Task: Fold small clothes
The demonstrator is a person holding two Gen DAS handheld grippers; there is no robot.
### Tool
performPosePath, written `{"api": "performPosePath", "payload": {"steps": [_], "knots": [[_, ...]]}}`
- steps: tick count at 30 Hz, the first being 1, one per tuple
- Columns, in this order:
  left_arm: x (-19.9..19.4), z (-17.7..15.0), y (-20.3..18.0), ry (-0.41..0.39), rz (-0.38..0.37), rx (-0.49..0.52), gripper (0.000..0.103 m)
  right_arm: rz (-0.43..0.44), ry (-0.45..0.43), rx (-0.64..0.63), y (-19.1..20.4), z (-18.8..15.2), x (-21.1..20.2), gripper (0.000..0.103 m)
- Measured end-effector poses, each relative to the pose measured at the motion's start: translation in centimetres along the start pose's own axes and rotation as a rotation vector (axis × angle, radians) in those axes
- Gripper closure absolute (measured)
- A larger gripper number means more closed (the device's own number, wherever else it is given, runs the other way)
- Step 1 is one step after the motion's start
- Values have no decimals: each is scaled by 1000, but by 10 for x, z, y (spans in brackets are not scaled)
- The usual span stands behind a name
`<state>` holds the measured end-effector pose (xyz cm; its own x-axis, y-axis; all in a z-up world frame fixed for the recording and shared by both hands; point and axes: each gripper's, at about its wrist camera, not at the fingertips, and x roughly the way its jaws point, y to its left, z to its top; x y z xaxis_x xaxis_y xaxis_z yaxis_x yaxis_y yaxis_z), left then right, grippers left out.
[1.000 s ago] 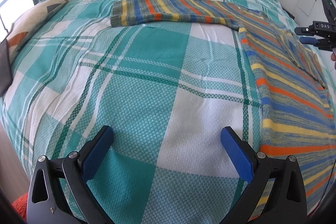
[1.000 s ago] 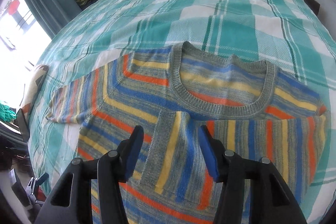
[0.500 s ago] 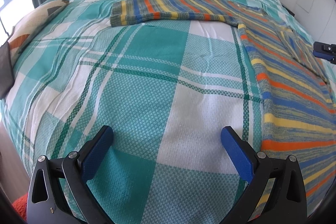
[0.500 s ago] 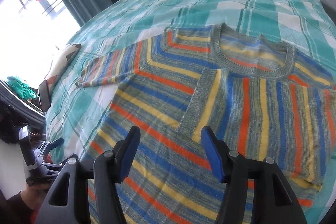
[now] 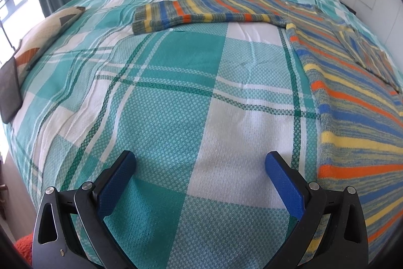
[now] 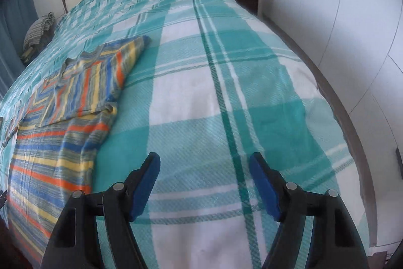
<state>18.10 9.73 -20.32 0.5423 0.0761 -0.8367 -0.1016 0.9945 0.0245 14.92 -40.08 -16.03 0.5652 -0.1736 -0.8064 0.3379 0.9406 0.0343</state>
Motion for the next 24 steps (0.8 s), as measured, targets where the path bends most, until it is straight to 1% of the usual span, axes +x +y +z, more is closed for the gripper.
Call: {"api": "performPosePath", "payload": {"steps": [2, 4, 7, 10, 14, 24], "knots": [[0, -1, -1, -7, 5, 2, 0, -24, -10, 11, -18, -15, -2, 28], [0, -2, -1, -12, 9, 2, 0, -31, -32, -7, -24, -28, -4, 23], [0, -2, -2, -18, 15, 4, 0, -31, -80, -41, -22, -43, -7, 13], [0, -2, -2, -19, 15, 4, 0, -4, -81, -42, -21, -46, -1, 6], [0, -2, -2, -19, 15, 4, 0, 30, -79, -29, -23, -47, 2, 4], [0, -2, -3, -18, 15, 5, 0, 35, -87, -29, -22, -49, 4, 3]]}}
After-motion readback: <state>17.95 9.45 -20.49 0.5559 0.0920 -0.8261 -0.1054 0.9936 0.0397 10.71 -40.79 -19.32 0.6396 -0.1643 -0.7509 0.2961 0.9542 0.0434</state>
